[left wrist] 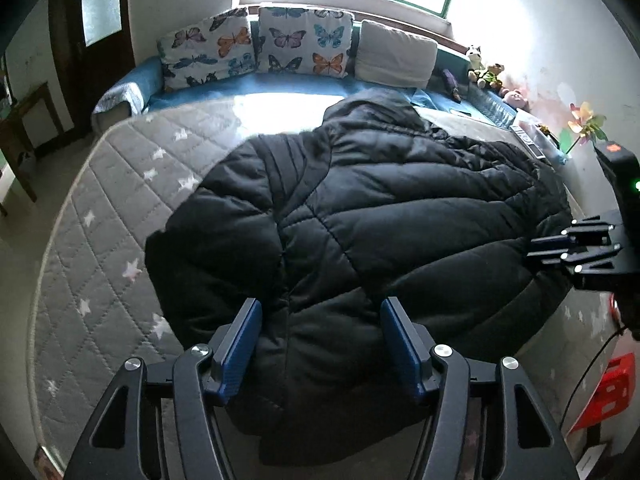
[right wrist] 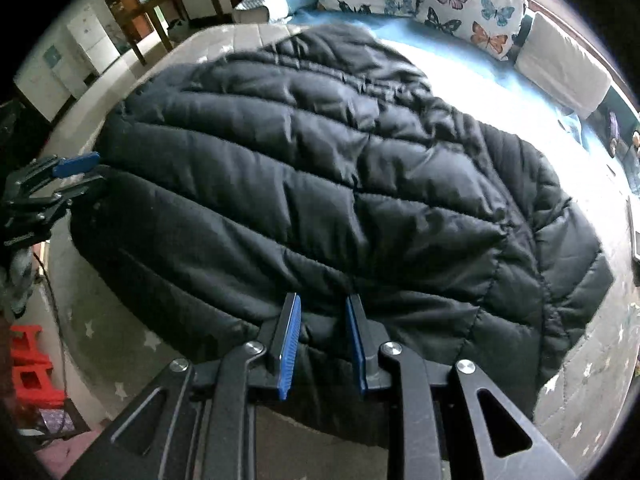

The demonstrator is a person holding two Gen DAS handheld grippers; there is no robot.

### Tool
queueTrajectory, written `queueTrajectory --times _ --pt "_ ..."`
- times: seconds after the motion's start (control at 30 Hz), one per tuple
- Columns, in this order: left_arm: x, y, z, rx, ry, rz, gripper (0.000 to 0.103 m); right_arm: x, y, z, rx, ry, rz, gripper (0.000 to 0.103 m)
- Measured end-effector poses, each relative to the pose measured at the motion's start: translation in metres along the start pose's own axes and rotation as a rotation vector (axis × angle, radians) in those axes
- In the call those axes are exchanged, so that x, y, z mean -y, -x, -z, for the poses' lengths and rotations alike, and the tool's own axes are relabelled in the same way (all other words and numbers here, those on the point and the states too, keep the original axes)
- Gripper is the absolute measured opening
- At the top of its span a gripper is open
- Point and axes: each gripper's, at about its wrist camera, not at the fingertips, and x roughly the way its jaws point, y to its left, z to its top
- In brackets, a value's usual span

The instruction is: Fold large clothes

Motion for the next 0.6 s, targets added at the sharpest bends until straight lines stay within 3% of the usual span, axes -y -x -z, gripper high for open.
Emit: queueTrajectory --times 0.17,0.27,0.4,0.5,0.6 --pt "-0.006 -0.010 0.006 -0.008 0.024 0.017 0.068 -0.002 -0.010 0.003 0.021 -0.002 0.008 0.026" --pt "-0.010 -0.001 0.007 0.007 0.012 0.023 0.068 0.003 0.010 0.016 0.065 0.013 -0.009 0.026" --pt "-0.013 0.007 0.002 0.020 0.018 0.039 0.068 0.034 0.047 0.031 0.099 -0.080 -0.026 0.026" --pt "-0.013 0.007 0.002 0.017 0.015 0.033 0.068 0.055 0.063 0.040 0.082 -0.120 0.004 0.026" --pt "-0.012 0.006 0.002 0.016 0.007 0.025 0.068 0.070 0.050 0.055 0.038 -0.156 0.024 0.026"
